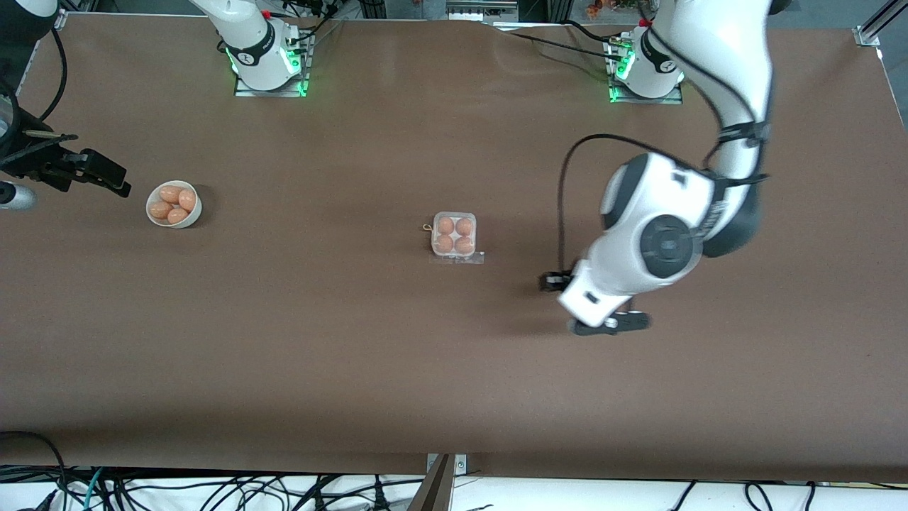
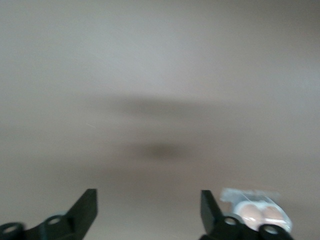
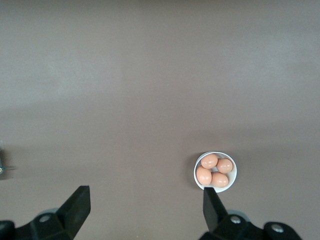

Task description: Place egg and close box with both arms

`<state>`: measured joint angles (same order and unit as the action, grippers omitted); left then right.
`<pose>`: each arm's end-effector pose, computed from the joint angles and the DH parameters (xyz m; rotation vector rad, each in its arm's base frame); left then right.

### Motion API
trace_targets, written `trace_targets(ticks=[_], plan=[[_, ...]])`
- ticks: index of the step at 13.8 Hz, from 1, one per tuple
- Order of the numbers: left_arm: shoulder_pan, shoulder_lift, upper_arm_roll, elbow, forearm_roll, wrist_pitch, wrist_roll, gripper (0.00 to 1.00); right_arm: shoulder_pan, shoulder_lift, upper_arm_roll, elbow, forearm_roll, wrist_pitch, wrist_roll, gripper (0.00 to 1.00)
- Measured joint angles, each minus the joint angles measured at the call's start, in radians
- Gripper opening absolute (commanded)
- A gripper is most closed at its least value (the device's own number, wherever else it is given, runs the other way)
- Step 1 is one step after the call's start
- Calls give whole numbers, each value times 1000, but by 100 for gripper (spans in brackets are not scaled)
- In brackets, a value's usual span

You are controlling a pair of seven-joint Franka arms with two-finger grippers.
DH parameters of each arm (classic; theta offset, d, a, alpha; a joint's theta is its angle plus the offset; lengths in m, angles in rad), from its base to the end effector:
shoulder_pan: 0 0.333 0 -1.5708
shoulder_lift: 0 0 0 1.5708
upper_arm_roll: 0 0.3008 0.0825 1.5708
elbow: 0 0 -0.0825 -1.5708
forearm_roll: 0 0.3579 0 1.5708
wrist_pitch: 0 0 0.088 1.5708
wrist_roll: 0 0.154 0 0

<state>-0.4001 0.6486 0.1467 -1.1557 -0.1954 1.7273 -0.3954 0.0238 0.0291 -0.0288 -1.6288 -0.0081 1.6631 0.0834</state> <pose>0.6553 -0.2214 0.3637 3.0545 0.2342 -0.1537 0.5437 -0.0037 0.5288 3.1299 -0.1373 0.0087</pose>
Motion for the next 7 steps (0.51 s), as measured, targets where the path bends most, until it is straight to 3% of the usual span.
trace_targets(ticks=[3, 7], plan=[[136, -79, 4, 1, 74, -59, 100, 99, 0, 1, 0, 1, 0, 0, 0, 100], [194, -117, 4, 1, 189, -105, 151, 100, 0, 1, 0, 1, 0, 0, 0, 100]])
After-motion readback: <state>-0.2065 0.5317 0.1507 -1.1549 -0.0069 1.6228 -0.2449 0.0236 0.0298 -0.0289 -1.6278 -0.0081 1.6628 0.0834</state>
